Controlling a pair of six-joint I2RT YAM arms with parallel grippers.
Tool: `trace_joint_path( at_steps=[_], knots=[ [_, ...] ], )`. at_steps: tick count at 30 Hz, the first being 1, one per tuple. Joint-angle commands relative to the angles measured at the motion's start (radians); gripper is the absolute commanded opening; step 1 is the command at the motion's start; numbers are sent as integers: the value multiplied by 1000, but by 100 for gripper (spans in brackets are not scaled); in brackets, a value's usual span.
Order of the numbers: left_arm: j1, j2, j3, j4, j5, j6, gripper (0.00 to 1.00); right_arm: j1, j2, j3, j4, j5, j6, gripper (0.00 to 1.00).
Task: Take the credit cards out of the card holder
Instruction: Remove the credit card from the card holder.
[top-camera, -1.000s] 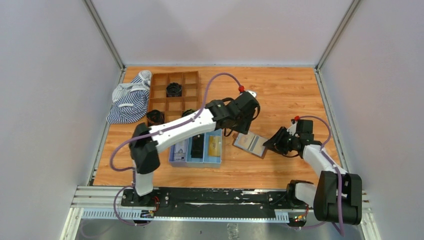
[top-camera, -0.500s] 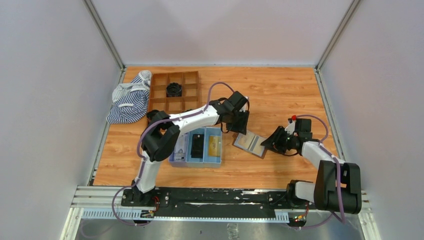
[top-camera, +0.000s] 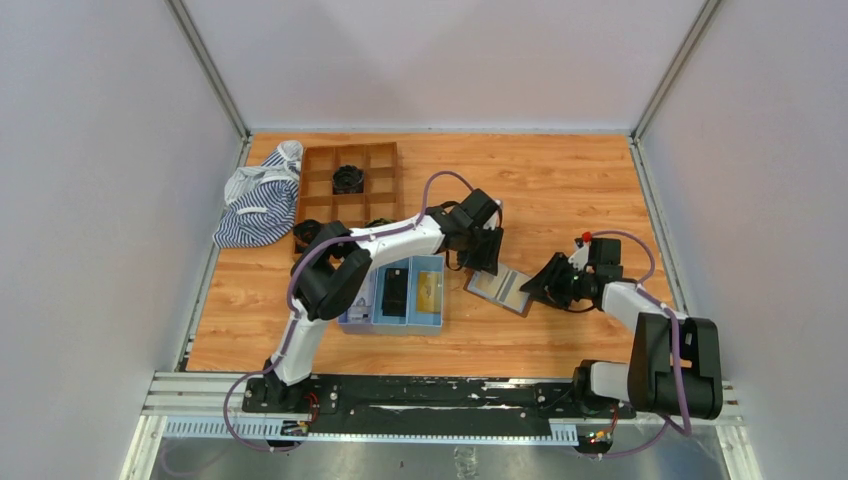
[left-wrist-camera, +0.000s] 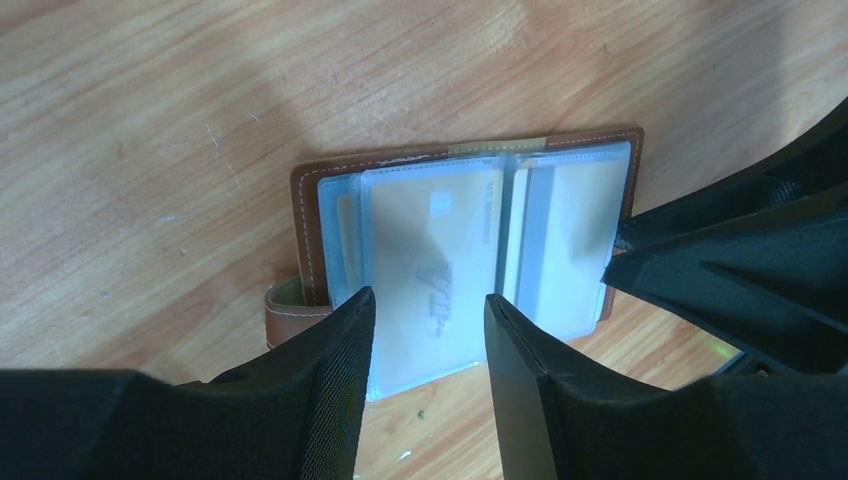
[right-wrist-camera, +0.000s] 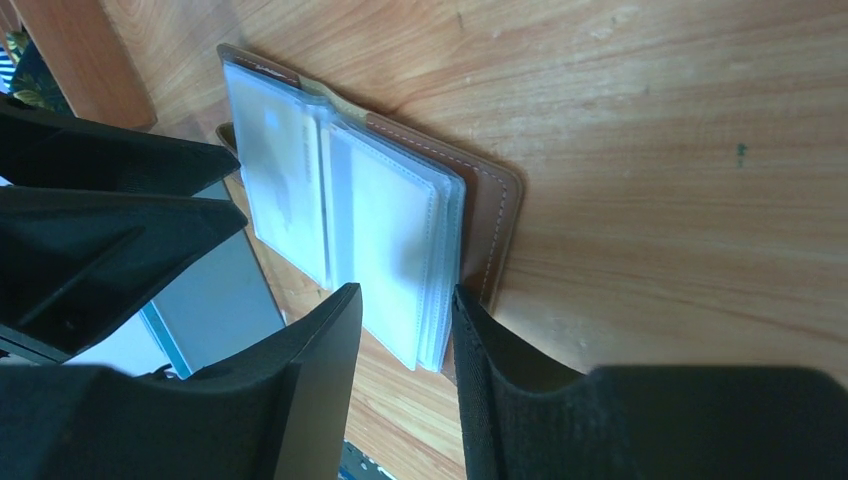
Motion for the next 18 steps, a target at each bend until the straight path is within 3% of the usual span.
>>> trace_joint_path(
  at_steps=[1,9,18],
  knots=[
    [13,3,-34,28,-11,1,49,4,-42,-48,-4,66,9,44],
    [17,21,-50,62,52,1,49,5,-6,-64,62,12,26,41],
    [17,22,-53,72,85,8,48,38,-74,1,62,-63,65,41]
  ],
)
